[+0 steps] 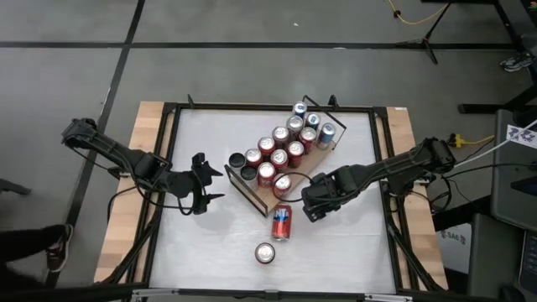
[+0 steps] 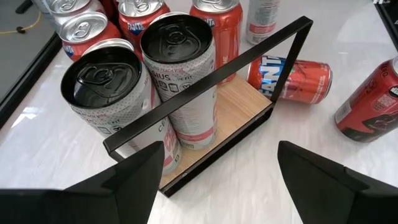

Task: Place canned beverage on shelf
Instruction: Put the white pink soda can on the shelf aligned with the other white pink soda cans

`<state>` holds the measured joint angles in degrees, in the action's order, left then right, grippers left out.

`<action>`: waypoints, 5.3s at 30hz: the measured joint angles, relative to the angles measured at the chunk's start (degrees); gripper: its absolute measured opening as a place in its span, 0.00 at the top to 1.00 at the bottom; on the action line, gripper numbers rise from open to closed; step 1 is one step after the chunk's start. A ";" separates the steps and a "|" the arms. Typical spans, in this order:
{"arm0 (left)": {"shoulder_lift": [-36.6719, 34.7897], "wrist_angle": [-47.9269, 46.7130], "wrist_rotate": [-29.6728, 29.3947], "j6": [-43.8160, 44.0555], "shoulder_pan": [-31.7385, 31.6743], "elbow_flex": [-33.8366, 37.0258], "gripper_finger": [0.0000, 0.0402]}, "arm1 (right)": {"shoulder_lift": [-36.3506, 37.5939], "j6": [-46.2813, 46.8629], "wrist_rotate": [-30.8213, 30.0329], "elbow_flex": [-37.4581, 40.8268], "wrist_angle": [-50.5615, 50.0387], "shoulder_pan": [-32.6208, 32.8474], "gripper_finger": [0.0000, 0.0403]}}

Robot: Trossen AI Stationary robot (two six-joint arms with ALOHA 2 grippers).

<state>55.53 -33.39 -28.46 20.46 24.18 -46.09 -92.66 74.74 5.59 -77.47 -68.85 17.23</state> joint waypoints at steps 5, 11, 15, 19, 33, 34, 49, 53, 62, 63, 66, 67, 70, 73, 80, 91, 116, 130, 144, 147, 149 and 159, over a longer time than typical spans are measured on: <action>0.02 0.00 0.01 -0.04 0.00 0.00 0.24 | 0.02 0.28 -0.07 0.00 0.01 0.00 0.23; 0.02 0.00 0.01 -0.06 0.00 0.00 0.24 | 0.02 0.35 -0.25 0.00 0.01 0.00 0.19; 0.02 0.00 0.01 -0.06 0.00 0.00 0.24 | 0.02 -0.17 0.04 0.00 -0.01 0.00 0.18; 0.02 0.00 0.01 -0.06 0.00 0.00 0.24 | 0.02 -0.15 0.52 0.00 -0.01 0.00 0.18; 0.07 0.03 0.01 0.47 0.00 0.00 0.24 | 0.68 -5.73 -0.76 -5.76 -4.80 0.00 0.19; 0.07 0.04 0.01 0.82 0.00 0.00 0.24 | 0.68 -6.33 -1.41 -6.33 -5.95 0.00 0.18; 0.07 1.44 -0.02 4.93 0.00 0.01 0.24 | 0.68 -45.09 -6.52 -16.95 -15.07 0.00 0.19; 0.07 2.88 -0.12 4.97 0.00 0.02 0.24 | 0.68 -69.35 -6.45 -17.96 -14.36 0.00 0.19; 0.07 9.11 -1.18 5.14 -0.04 0.02 0.24 | 0.68 -99.99 -3.62 -15.34 -14.39 0.04 0.19; 0.07 9.70 -1.17 5.14 -0.04 0.02 0.24 | 0.68 -101.30 -3.46 -15.10 -14.25 0.04 0.18; 0.07 10.88 -1.22 5.12 -0.04 0.02 0.24 | 0.68 -104.65 -2.78 -13.97 -12.72 0.04 0.19; 0.07 10.88 -1.44 5.14 -0.04 0.02 0.24 | 0.68 -105.54 -2.64 -13.48 -11.90 0.04 0.19; 0.07 10.88 -2.75 5.12 -0.04 0.02 0.24 | 0.68 -106.99 -2.39 -12.16 -9.67 0.04 0.18; 0.07 10.86 -3.97 5.10 -0.04 0.02 0.24 | 0.68 -107.82 -2.39 -10.57 -7.86 0.04 0.19; 0.07 10.84 -4.06 4.93 -0.04 0.02 0.24 | 0.68 -108.12 -2.37 -7.70 -7.39 0.03 0.18; 0.07 10.80 -4.08 4.93 -0.04 0.02 0.24 | 0.68 -103.54 -2.32 -4.59 -4.75 0.00 0.19; 0.07 10.75 -4.10 4.92 -0.04 0.02 0.24 | 0.68 -102.85 -1.69 -4.24 -4.48 0.04 0.34; 0.07 10.75 -4.10 4.88 -0.04 0.02 0.24 | 0.68 -95.13 -0.49 -4.24 -2.40 0.00 0.40; 0.07 10.75 -4.10 4.88 -0.04 0.02 0.24 | 0.63 -83.78 -4.07 -4.20 2.36 0.04 0.39; 0.07 10.75 -4.10 4.88 -0.04 0.02 0.24 | 0.63 -83.34 -4.05 -4.20 2.46 0.02 0.39; 0.07 10.76 -4.10 4.88 -0.04 0.02 0.24 | 0.63 -83.00 -3.93 -4.20 2.52 0.02 0.39; 0.07 10.78 -4.10 4.86 -0.04 0.02 0.24 | 0.59 -81.37 -3.48 -9.85 1.33 0.01 0.39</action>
<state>55.59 -22.61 -32.56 25.32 24.14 -46.06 -92.07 -6.63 2.11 -87.32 -67.52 17.25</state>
